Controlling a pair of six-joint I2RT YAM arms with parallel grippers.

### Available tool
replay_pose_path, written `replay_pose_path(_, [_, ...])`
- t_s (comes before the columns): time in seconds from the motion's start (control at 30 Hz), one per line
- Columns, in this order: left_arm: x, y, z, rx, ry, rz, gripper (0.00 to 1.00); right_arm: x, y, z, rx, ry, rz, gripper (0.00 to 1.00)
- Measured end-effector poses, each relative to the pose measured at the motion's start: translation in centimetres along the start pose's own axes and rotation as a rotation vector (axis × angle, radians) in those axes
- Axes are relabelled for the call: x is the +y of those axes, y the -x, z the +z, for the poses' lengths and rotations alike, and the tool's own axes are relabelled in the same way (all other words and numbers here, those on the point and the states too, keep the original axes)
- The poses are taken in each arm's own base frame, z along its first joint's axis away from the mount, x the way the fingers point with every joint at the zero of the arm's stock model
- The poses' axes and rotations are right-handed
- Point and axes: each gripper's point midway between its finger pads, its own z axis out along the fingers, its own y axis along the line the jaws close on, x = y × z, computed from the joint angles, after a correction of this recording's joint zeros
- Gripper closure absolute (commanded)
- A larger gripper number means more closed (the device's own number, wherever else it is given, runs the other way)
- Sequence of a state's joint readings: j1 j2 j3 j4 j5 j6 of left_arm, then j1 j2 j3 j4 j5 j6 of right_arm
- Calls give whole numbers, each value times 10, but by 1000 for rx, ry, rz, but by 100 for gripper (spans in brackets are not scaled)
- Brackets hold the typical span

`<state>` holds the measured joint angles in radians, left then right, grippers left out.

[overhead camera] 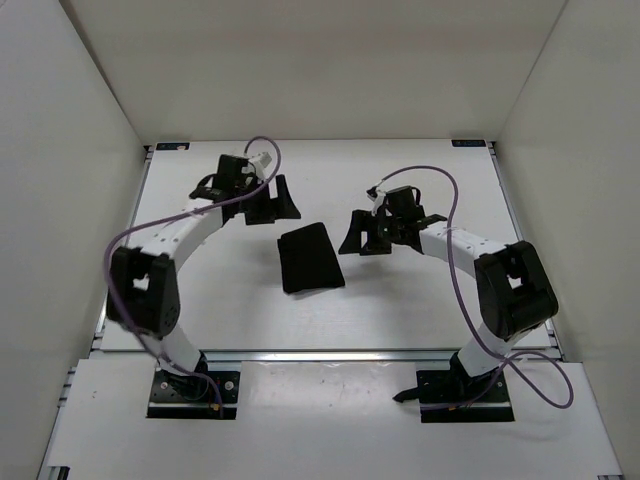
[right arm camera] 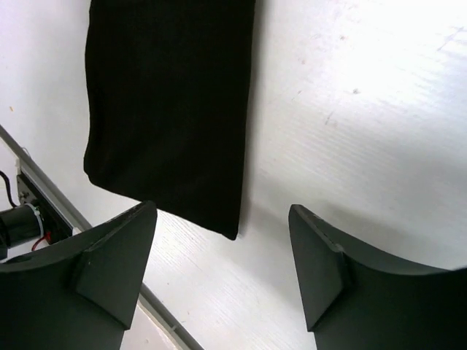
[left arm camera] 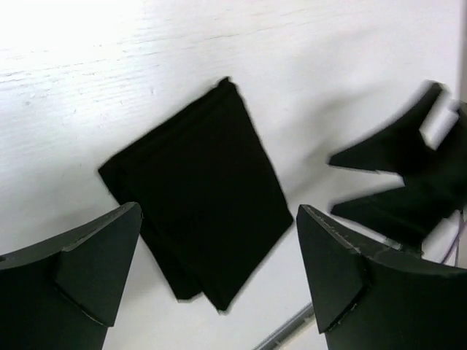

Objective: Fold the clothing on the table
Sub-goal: Fold the skirt

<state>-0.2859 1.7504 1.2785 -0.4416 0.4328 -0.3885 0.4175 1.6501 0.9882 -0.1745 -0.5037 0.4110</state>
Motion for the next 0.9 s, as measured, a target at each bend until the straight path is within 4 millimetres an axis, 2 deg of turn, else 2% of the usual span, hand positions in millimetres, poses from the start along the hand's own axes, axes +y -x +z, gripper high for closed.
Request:
replay_pose_path(0.1, [-22, 9, -46, -121, -45, 49, 1, -1, 3, -2, -5, 25, -2, 25])
replay_pose_path(0.2, [-30, -6, -84, -198, -50, 76, 1, 2, 1, 3, 10, 58, -21, 22])
replay_pose_path(0.3, [-31, -30, -107, -233, -41, 92, 1, 0, -7, 13, 48, 72, -38, 21])
replay_pose_path(0.37, [-23, -49, -114, -225, -21, 82, 1, -1, -10, 22, 77, 78, -53, 21])
replay_pose_path(0.47, [5, -84, -115, -179, 64, 40, 1, -3, -13, 30, 112, 75, -70, 20])
replay_pose_path(0.57, [25, -110, -117, -140, 143, 13, 2, -3, -12, 32, 123, 69, -90, 18])
replay_pose_path(0.67, [37, -123, -124, -129, 204, 0, 1, -7, -10, 30, 126, 40, -104, 17])
replay_pose_path(0.9, [56, -133, -130, -104, 303, -8, 1, -18, 3, 17, 103, -87, -140, 16])
